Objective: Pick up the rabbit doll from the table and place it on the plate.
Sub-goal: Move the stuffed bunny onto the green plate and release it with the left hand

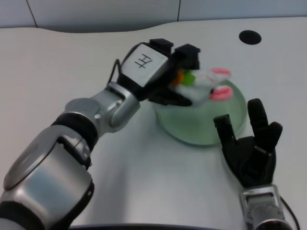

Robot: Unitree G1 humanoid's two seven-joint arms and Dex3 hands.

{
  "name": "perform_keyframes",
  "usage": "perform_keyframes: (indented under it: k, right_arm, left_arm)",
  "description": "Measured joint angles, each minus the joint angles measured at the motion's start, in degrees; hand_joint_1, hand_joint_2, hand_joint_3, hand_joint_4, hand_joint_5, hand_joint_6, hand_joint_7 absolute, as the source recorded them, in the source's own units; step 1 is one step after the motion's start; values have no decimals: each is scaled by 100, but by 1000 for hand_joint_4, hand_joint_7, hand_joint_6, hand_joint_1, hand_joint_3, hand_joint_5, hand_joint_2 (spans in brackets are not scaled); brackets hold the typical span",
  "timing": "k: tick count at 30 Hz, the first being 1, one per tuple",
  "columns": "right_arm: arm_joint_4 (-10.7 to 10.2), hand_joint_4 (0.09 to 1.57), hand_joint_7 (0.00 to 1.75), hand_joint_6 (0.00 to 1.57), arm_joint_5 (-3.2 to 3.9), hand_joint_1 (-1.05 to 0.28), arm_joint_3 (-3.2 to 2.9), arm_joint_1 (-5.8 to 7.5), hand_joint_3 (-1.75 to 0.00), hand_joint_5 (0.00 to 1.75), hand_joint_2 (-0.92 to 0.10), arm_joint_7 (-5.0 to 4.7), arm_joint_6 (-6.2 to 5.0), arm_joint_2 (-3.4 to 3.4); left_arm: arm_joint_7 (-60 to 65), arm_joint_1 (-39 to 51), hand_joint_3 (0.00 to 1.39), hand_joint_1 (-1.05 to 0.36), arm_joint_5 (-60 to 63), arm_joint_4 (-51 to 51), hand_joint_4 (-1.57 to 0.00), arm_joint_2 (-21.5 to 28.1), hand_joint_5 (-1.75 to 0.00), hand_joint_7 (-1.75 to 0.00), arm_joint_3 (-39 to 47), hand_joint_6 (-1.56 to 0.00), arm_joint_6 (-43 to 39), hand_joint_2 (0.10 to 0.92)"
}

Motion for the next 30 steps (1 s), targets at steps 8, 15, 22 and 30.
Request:
perform_keyframes:
  k: [8,15,22,30]
  right_arm:
    - [-81,580,0,1026,2,-673,-6,54,-326,1082,-921,0,-51,40]
    - [-97,555,0,1011,9,-666,-20,70,-328,1099,-921,45,-52,21]
    - [-96,547,0,1011,10,-665,-31,68,-329,1112,-921,84,-52,16]
    - [-110,542,3,1016,9,-669,-42,71,-325,1131,-921,86,-52,18]
  left_arm:
    - [-13,-5,396,-490,18,13,-936,-73,-1746,-1746,-87,-621,33,921]
    - [14,-5,425,-481,27,17,-955,-90,-1746,-1746,-144,-634,93,921]
    - [23,-5,428,-481,28,17,-958,-127,-1746,-1746,-164,-636,93,921]
    - [23,-5,423,-475,28,26,-956,-143,-1746,-1746,-165,-625,93,921]
